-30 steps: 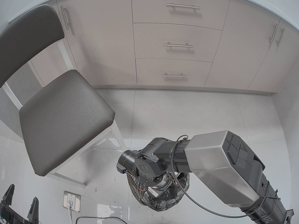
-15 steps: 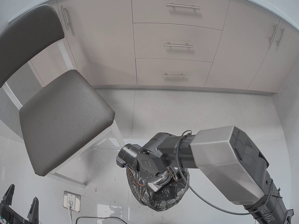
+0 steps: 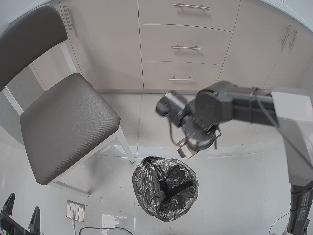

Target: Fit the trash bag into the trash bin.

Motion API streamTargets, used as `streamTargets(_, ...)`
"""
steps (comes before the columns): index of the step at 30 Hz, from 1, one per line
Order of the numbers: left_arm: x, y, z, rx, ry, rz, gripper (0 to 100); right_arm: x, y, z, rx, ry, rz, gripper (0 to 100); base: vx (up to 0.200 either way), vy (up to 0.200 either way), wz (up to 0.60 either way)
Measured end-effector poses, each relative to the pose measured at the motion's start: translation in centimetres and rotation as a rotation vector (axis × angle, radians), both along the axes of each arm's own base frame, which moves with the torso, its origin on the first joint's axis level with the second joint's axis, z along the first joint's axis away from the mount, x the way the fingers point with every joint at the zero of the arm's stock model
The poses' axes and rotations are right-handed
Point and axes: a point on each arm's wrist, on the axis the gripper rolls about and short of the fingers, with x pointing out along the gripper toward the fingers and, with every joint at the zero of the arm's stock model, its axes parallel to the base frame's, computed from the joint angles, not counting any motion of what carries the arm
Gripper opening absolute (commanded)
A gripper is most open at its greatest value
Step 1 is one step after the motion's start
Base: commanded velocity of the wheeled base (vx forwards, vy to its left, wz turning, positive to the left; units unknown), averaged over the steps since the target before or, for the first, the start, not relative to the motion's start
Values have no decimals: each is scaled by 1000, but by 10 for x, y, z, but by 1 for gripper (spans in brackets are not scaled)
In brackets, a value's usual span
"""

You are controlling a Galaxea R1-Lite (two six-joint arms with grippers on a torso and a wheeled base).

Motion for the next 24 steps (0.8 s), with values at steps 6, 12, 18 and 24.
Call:
streamTargets(6,0,0,0,0,-2,0,100,34,-94,57,77,-96,-212,100,0,0,0)
streamTargets(12,0,0,0,0,-2,1,100,40,-204,110,141,-206,-453,100,0,0,0)
streamTargets(18,0,0,0,0,-3,1,100,-10,-294,171,235,-339,-629,100,0,0,0)
streamTargets(24,0,0,0,0,-2,1,100,-115,-309,225,285,-389,-557,100,0,0,0)
